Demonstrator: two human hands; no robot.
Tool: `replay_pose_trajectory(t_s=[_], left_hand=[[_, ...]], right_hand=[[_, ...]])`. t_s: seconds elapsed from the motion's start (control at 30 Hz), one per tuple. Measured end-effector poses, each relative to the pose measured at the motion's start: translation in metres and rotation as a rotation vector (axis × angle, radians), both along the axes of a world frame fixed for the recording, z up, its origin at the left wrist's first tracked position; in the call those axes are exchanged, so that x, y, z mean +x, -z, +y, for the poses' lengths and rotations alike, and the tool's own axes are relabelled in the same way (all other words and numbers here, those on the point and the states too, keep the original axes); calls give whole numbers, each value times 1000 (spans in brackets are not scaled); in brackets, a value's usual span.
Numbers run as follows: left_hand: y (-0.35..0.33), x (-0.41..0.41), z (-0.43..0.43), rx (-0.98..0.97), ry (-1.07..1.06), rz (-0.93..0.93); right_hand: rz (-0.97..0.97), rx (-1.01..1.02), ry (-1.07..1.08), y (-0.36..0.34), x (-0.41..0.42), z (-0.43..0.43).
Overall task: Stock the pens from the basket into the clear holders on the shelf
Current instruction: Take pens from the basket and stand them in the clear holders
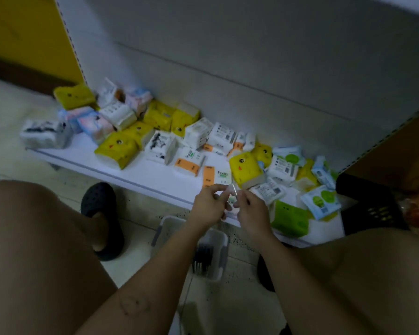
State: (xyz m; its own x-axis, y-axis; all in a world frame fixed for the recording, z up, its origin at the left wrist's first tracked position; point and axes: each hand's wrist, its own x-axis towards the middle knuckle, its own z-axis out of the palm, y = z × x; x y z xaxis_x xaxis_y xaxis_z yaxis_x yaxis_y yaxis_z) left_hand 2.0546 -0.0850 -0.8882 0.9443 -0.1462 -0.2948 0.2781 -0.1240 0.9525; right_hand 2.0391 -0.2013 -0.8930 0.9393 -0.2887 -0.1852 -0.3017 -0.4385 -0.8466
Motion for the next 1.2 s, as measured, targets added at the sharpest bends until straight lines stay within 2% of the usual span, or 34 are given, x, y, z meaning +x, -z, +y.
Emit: replay_pose_trajectory(t_s=[0.2, 0.37, 0.5, 0.63, 0.83, 1.07, 1.2], left_hand=[[-62, 5, -9, -156, 11, -44], [-119, 15, -26, -160, 67, -144], [-173, 21, -51, -117, 107, -309], [-230, 10, -80, -195, 186, -399], [-305, -3, -110, -103, 269, -696], [-376, -5, -139, -15, 299, -894], [-410, 8, -159, 29, 301, -1000]], right_hand=[[-171, 322, 84, -63, -1, -12], [-331, 375, 143, -113, 0, -32], [-491, 277, 140, -156, -2, -60], [-646, 211, 145, -206, -13, -89], [-820, 126, 61, -281, -36, -127], [-900, 21, 88, -348, -38, -161], [-978, 40, 84, -378, -29, -180]])
